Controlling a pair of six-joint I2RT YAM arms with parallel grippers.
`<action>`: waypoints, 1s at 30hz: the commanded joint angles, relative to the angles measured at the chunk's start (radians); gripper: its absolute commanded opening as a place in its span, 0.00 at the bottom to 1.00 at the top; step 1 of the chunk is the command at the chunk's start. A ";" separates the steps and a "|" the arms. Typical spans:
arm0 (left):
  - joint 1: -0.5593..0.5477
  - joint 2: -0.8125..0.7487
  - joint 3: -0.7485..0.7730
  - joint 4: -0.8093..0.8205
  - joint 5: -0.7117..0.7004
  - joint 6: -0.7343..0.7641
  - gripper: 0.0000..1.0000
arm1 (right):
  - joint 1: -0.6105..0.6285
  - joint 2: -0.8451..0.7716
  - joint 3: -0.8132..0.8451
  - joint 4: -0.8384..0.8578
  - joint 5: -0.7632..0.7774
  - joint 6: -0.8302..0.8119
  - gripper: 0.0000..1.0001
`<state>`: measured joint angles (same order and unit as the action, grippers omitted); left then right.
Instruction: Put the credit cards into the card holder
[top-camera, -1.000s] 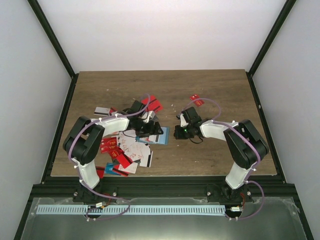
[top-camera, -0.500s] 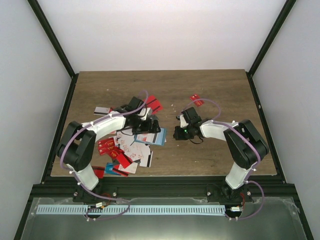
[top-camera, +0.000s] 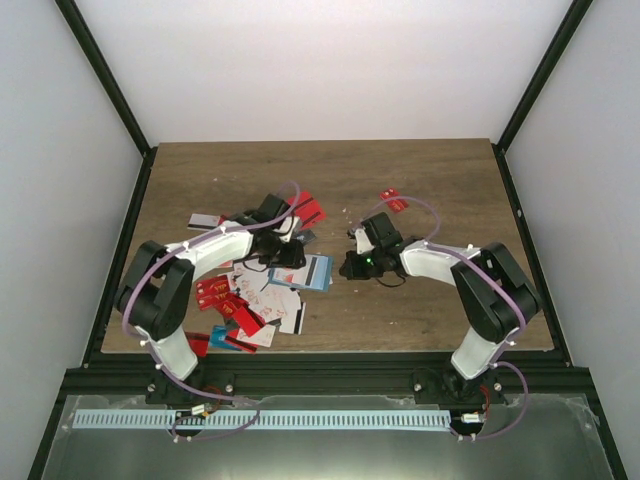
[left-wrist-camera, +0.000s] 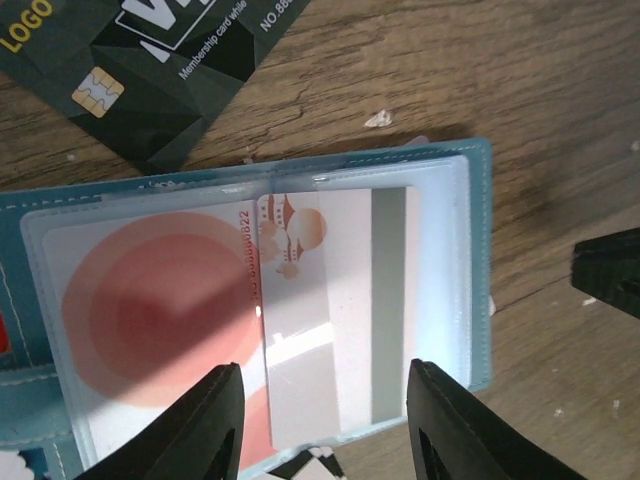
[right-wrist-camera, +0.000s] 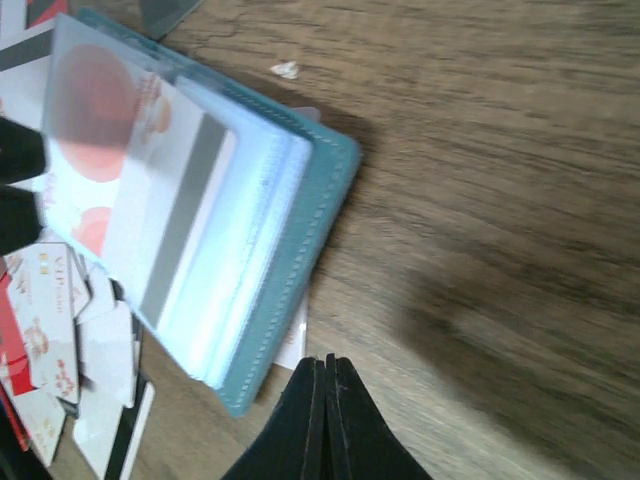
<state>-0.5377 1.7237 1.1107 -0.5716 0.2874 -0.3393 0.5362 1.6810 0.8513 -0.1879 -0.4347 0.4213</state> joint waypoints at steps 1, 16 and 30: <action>-0.005 0.037 -0.013 0.017 -0.023 0.007 0.46 | 0.037 -0.002 0.050 0.022 -0.042 0.025 0.01; -0.008 0.097 -0.053 0.083 0.055 -0.009 0.45 | 0.071 0.098 0.083 0.049 -0.032 0.038 0.01; -0.044 0.104 -0.073 0.149 0.129 -0.058 0.44 | 0.071 0.133 0.071 0.060 -0.016 0.040 0.01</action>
<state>-0.5602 1.8053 1.0489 -0.4438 0.3820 -0.3737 0.5980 1.7962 0.9031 -0.1394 -0.4675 0.4614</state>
